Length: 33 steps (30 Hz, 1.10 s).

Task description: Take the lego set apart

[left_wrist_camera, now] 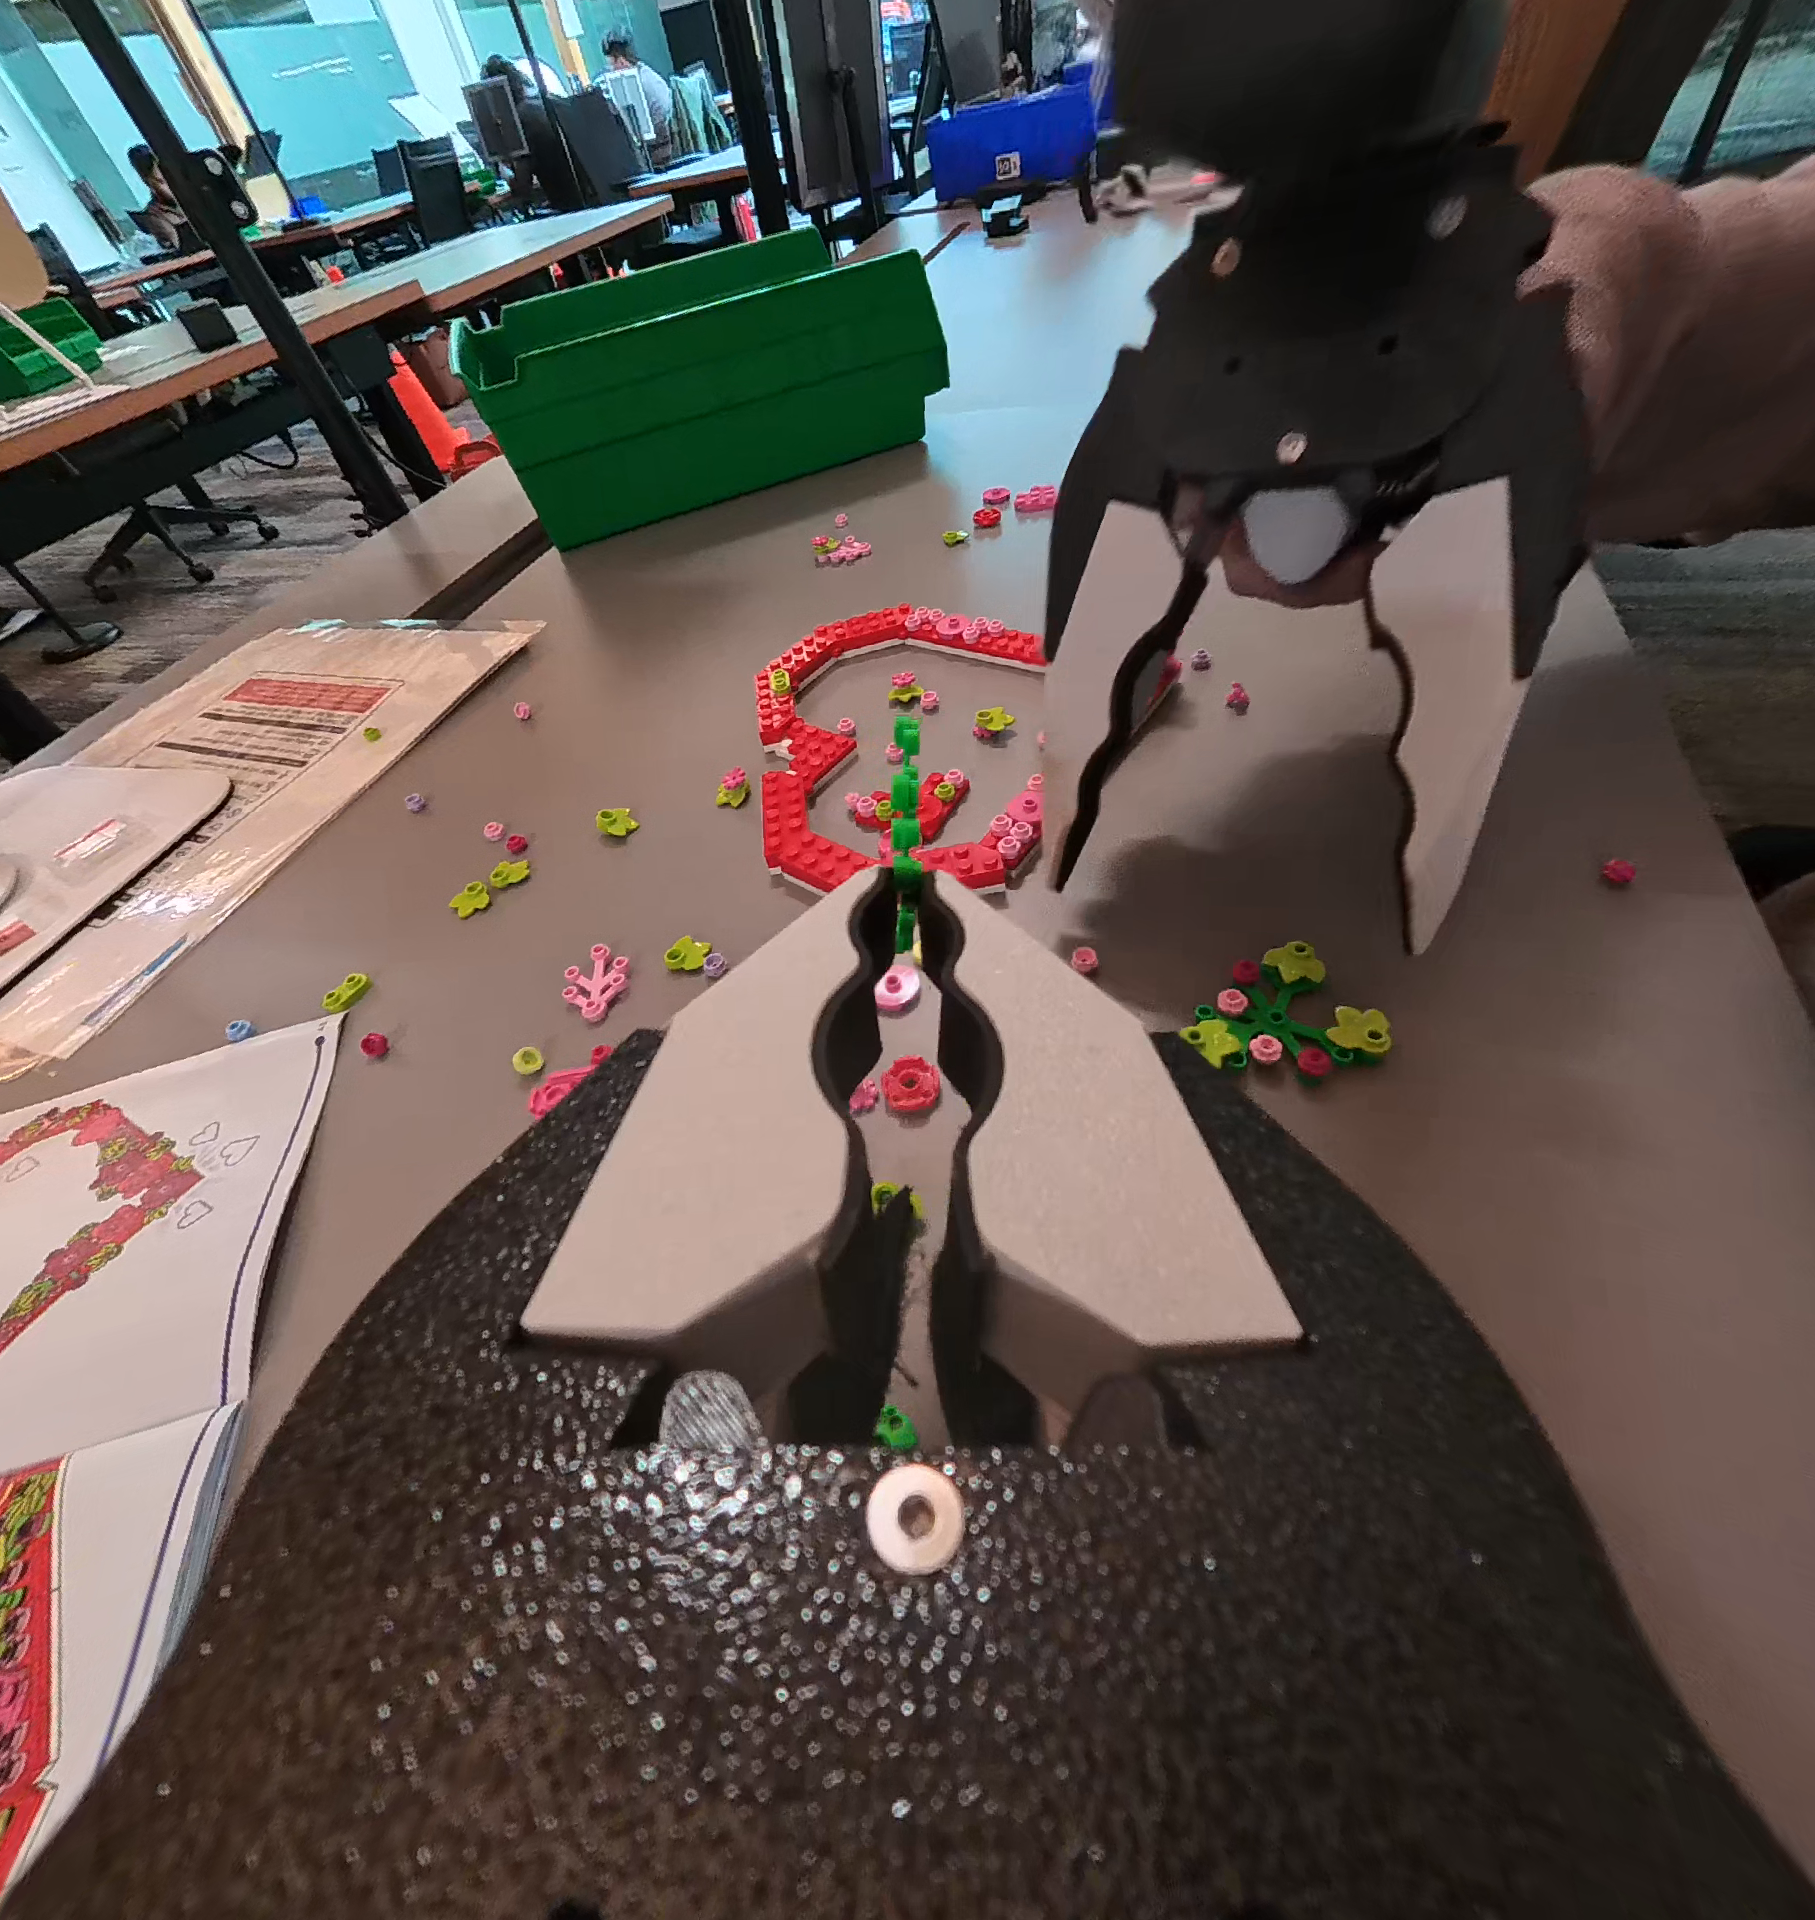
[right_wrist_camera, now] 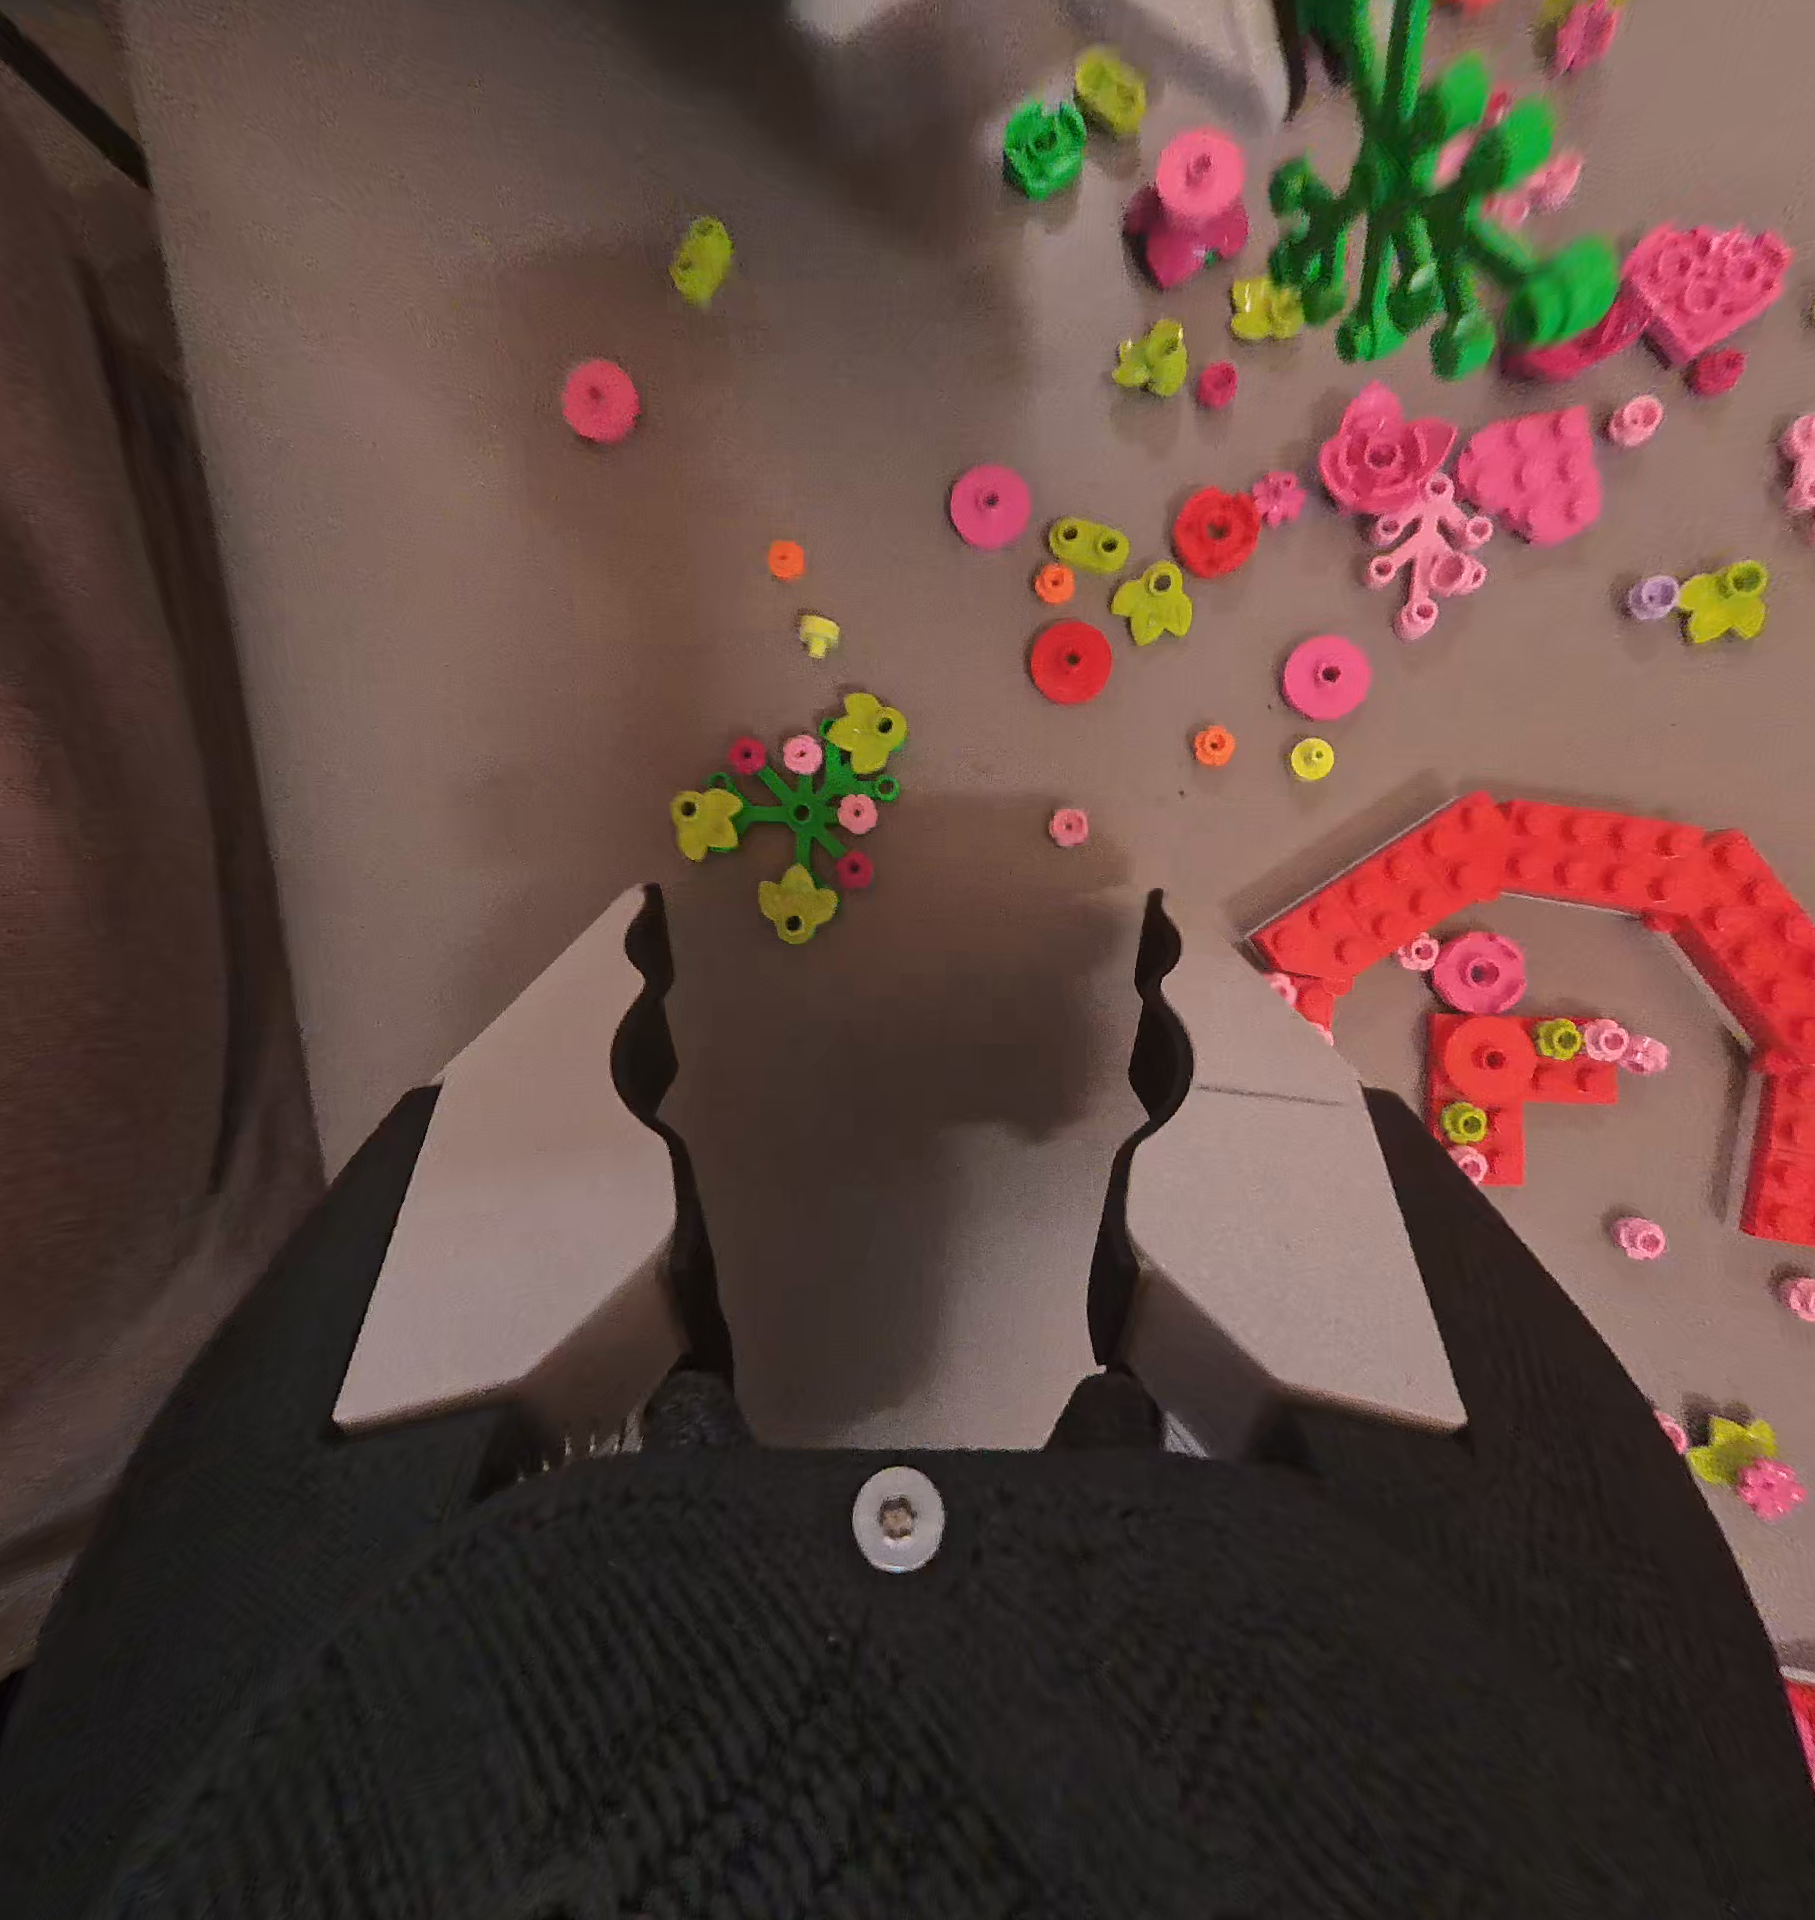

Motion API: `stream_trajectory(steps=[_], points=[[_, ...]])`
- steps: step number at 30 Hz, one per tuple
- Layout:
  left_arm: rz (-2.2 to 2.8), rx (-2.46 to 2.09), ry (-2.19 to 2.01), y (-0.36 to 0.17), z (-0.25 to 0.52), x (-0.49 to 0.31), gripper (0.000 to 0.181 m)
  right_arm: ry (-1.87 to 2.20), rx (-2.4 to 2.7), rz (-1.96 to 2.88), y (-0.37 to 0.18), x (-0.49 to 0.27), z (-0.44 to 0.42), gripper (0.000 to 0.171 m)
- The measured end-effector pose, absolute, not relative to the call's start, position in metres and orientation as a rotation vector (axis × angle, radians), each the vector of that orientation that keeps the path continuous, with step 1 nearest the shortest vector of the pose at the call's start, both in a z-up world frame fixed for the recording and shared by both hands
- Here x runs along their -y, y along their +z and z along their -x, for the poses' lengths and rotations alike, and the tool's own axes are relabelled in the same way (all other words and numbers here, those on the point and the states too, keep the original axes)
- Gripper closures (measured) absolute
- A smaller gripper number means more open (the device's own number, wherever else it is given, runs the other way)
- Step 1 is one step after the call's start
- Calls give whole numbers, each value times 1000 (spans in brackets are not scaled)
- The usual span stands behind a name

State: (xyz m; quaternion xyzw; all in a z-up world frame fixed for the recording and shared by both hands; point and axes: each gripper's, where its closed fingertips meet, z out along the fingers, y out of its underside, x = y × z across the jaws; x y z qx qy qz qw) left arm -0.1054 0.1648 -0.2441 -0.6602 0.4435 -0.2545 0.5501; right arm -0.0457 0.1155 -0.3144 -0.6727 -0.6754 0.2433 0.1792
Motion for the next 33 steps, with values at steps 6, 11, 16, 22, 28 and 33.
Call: stream_trajectory(steps=[6,11,16,22,28,33], points=[[1556,-1041,-604,-241,107,-165,180,999,2015,1771,-291,-60,10,112],[1557,-1045,-615,-242,104,-164,180,1043,2069,1735,-306,-25,-21,134],[1562,-1053,-621,-245,101,-163,180,927,2019,1630,-312,-21,-22,150],[1560,-1051,-629,-245,100,-162,180,883,2012,1645,-324,-19,-23,153],[1553,-1040,-616,-242,103,-163,181,853,1969,1649,-324,-29,-19,167],[1559,-1032,-608,-242,105,-165,180,697,1761,1640,-308,-90,21,168]])
